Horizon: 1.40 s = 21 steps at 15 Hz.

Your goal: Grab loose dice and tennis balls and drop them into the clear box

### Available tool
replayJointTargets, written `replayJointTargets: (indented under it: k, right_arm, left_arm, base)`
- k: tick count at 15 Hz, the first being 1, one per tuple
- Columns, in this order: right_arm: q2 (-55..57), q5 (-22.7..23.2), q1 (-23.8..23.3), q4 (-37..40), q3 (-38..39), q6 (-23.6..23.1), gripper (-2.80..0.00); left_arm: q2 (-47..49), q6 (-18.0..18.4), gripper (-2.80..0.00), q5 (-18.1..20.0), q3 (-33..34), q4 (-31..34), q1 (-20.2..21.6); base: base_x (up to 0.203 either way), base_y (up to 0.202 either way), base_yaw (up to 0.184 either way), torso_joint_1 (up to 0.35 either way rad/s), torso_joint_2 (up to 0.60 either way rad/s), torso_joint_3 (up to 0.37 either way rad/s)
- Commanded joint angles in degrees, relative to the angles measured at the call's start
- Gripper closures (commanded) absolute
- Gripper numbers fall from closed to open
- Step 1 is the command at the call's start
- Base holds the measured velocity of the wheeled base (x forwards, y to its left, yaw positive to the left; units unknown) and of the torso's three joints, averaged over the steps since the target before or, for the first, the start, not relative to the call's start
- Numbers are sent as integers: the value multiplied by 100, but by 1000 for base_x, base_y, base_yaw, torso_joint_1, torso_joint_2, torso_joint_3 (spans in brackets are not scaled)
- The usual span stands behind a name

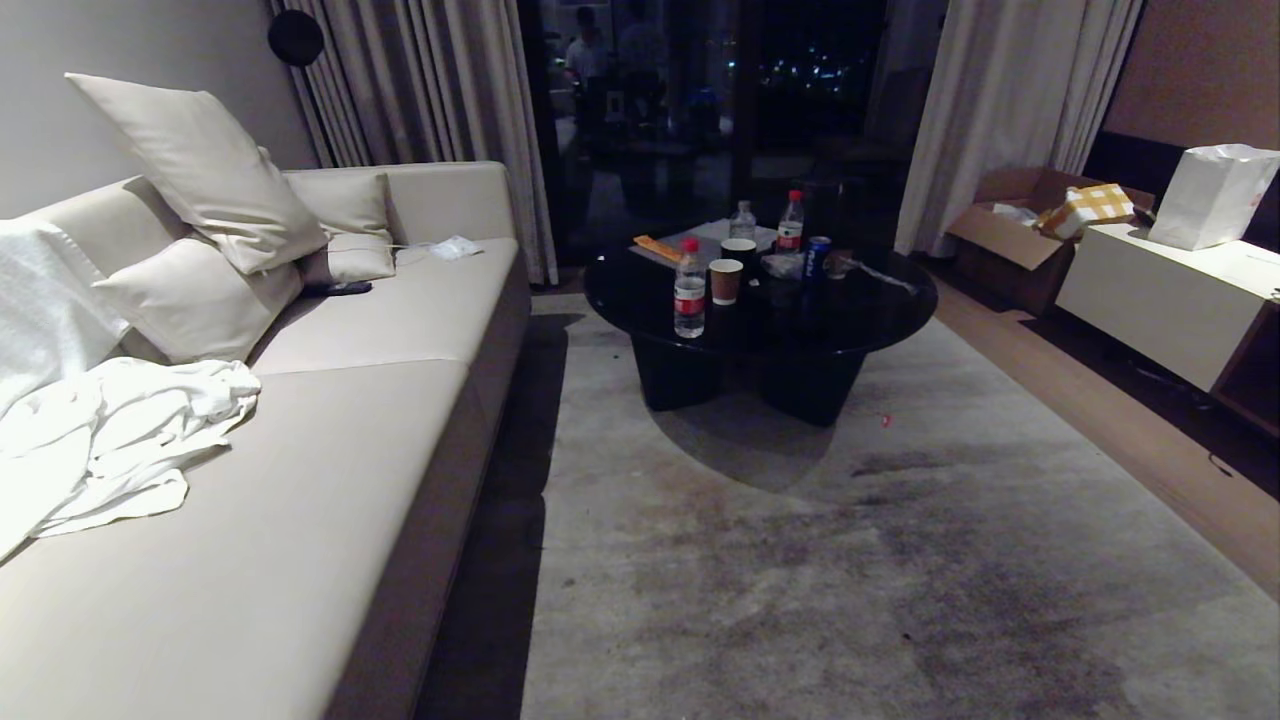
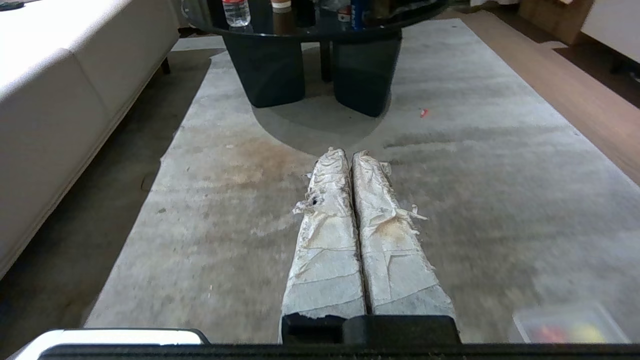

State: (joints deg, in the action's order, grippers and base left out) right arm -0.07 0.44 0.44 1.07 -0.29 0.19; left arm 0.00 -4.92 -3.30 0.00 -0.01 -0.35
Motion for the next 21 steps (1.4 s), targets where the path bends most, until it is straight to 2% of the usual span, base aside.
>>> replayJointTargets:
  k: [1, 16, 21]
  right_arm:
    - [7, 0, 0, -2, 3, 7, 0]
    - [7, 0, 0, -2, 3, 0, 0]
    - [7, 0, 0, -2, 3, -1, 0]
  left_arm:
    - [0, -8, 0, -4, 9, -5, 0]
    - [0, -8, 0, -4, 9, -7, 0]
    - [0, -26, 0, -22, 9, -8, 0]
  base:
    - [-186, 0, -1, 2, 5, 0]
    - [-184, 0, -1, 2, 2, 4]
    - [-49, 0, 0, 1, 2, 1]
